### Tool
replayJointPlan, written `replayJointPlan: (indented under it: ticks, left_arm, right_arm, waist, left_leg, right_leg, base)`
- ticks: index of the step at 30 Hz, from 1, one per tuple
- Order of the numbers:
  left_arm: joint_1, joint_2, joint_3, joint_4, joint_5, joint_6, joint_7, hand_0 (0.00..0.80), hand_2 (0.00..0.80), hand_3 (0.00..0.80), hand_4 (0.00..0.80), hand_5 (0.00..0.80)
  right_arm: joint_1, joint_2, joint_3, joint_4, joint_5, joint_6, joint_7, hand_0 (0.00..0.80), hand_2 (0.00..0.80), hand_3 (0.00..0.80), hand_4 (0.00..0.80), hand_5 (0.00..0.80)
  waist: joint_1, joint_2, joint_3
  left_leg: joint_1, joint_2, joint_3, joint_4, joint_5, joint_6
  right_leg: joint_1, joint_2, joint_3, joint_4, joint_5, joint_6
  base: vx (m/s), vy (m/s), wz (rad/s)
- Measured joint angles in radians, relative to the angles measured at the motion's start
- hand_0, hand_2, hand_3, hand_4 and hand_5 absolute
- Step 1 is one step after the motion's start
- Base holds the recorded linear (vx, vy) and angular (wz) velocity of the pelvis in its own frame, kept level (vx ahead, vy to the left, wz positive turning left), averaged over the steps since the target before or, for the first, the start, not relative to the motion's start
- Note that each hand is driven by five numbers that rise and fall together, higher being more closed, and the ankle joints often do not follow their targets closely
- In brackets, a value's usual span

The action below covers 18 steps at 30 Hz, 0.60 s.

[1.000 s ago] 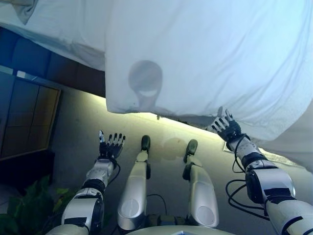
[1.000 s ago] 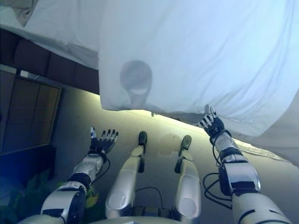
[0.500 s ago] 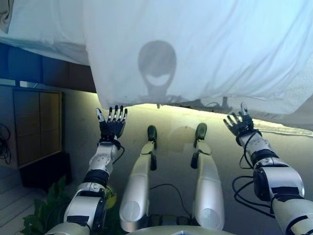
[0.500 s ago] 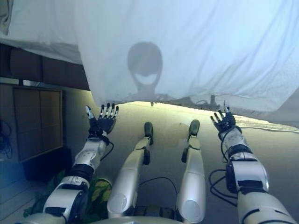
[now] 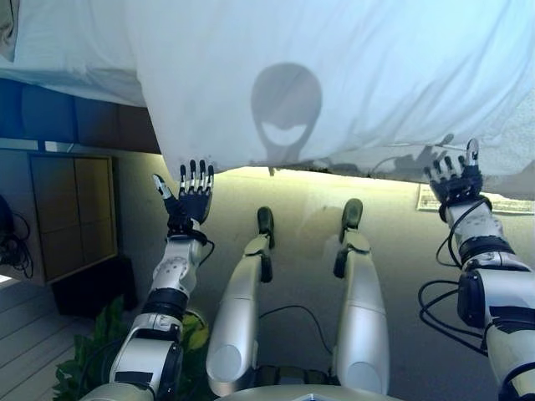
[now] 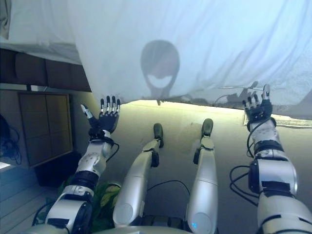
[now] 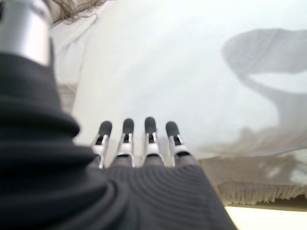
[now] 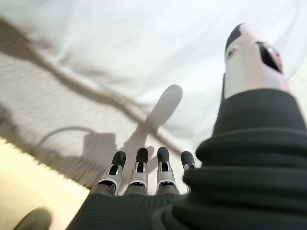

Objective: Make the bed neatly

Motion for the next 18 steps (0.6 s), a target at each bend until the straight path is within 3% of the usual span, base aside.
replayJointPlan:
  ticks: [16,17,18]
  left_arm:
    - [-0.007,0.089,0.036,-0.04,-0.002,-0.001,0.057,0.0,0.0,0.0,0.0,0.0]
    - [-0.011,0.09,0.036,-0.039,-0.002,0.002,0.062,0.0,0.0,0.0,0.0,0.0]
    - [-0.011,0.089,0.036,-0.038,-0.002,0.006,0.064,0.0,0.0,0.0,0.0,0.0]
  right_arm:
    - [-0.119,-0.067,0.046,-0.004,-0.001,-0.013,-0.025,0.0,0.0,0.0,0.0,0.0]
    - [-0.119,-0.067,0.046,-0.004,-0.002,-0.013,-0.025,0.301,0.301,0.301,0.301,0.301]
    - [-0.119,-0.067,0.047,-0.004,-0.004,-0.013,-0.025,0.8,0.8,0.8,0.8,0.8]
  waist:
    - [0.029,0.005,0.0]
    - [0.029,0.005,0.0]
    - [0.03,0.005,0.0]
  left_leg:
    - [-0.138,0.009,-0.071,0.113,-0.017,-0.018]
    - [-0.142,0.01,-0.076,0.118,-0.017,-0.019]
    - [-0.142,0.011,-0.078,0.12,-0.017,-0.019]
  right_leg:
    - [-0.105,-0.005,-0.048,0.121,-0.046,-0.027]
    - [-0.106,-0.005,-0.05,0.124,-0.047,-0.029]
    - [-0.106,-0.005,-0.05,0.125,-0.047,-0.029]
  base:
    - [0.002,-0.097,0.09]
    - [0.004,-0.03,0.07]
    - [0.0,-0.023,0.03]
